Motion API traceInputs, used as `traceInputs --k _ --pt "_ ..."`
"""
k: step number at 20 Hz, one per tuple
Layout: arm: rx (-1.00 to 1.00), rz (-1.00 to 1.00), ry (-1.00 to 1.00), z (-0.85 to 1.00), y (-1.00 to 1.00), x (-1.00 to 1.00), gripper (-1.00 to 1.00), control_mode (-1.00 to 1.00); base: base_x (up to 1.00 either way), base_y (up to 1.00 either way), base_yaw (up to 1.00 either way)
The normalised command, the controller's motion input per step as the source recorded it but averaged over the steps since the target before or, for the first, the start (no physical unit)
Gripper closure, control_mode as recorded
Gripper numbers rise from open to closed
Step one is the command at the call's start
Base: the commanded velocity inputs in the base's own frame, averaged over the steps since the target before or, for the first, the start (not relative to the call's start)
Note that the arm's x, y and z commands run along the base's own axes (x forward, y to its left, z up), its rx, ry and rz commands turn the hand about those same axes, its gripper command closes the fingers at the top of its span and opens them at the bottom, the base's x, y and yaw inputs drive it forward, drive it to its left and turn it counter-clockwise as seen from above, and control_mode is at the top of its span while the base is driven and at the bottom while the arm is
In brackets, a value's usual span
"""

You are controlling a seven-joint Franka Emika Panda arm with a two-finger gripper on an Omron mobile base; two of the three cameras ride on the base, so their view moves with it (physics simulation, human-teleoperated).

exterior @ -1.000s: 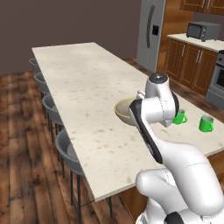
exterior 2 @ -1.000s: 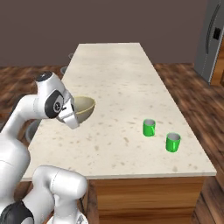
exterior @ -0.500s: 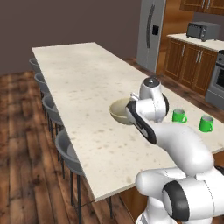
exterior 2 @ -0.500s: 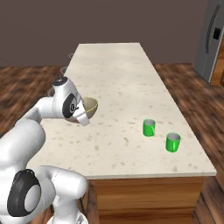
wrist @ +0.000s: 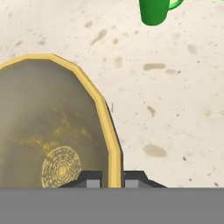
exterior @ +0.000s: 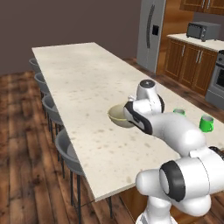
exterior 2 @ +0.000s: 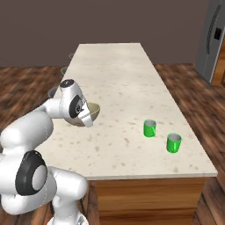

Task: Clear the mugs and bowl far away from the sink.

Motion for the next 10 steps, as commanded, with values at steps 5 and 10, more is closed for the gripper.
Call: traceInputs --k 5,10 --pt "0.0 0.0 0.03 -0.29 0.0 0.19 1.0 -1.0 0.0 0.0 0.0" --pt "0.0 0.01 0.07 -0.4 0.0 0.14 1.0 -1.0 0.0 0.0 0.0"
